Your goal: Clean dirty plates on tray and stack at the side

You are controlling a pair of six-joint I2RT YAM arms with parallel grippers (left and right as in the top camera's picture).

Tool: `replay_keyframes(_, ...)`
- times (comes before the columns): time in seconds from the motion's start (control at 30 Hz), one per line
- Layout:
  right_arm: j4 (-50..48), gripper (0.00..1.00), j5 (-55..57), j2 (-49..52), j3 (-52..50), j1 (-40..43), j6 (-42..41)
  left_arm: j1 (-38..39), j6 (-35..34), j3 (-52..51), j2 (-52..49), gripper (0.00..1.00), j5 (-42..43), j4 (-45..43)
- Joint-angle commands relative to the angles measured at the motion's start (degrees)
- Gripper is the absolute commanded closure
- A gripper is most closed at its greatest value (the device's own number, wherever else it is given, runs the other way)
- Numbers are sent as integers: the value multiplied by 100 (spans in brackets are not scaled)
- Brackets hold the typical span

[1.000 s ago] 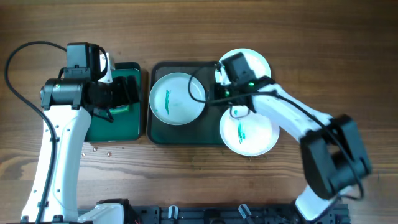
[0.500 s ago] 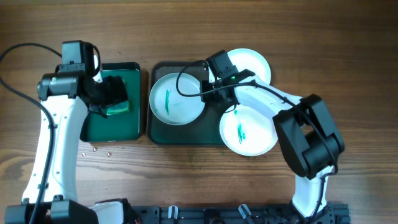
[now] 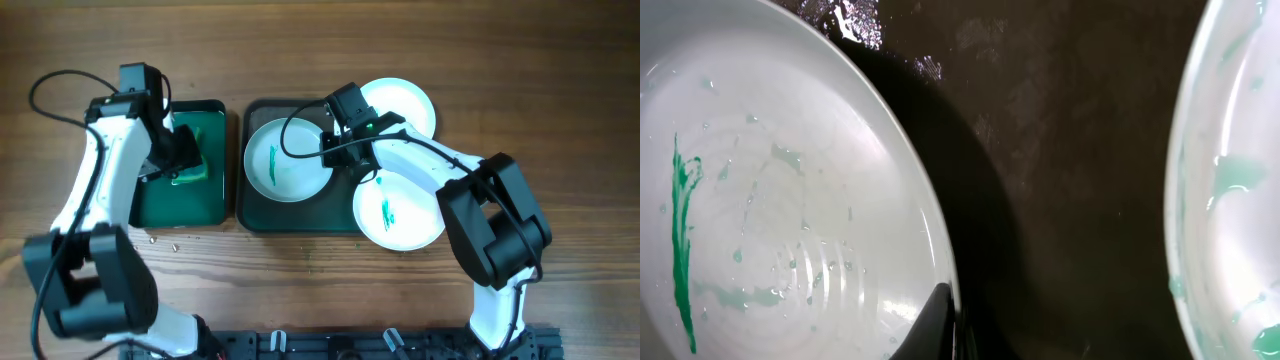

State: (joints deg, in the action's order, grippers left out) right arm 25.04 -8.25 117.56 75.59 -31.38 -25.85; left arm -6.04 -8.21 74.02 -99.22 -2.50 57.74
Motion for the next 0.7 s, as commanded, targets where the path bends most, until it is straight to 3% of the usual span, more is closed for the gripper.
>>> replay_keyframes(0.0,46,96,439,162,15,4,186,-94,507,98,-518,39,-76,-538)
replay_keyframes(0.2,35,96,439,162,13,4,188,-334,651,98,-1108,46,-31,-1213)
replay_keyframes(0.4,7,96,439,162,13,4,188,-385,656,98,-1364,52,538,-1517)
replay_keyframes(0.43,7,96,439,162,13,4,188,-380,654,98,-1377,55,595,-1541)
replay_keyframes(0.47,7,96,439,162,13,4,188,-376,651,98,-1384,78,599,-1552)
replay_keyframes(0.5,9,96,439,162,13,4,190,-369,649,98,-1384,87,612,-1541)
replay_keyframes(0.57,9,96,439,162,13,4,188,-369,647,98,-1384,95,612,-1480)
replay_keyframes(0.67,11,95,437,162,13,4,186,-367,590,98,-1384,96,616,-1246)
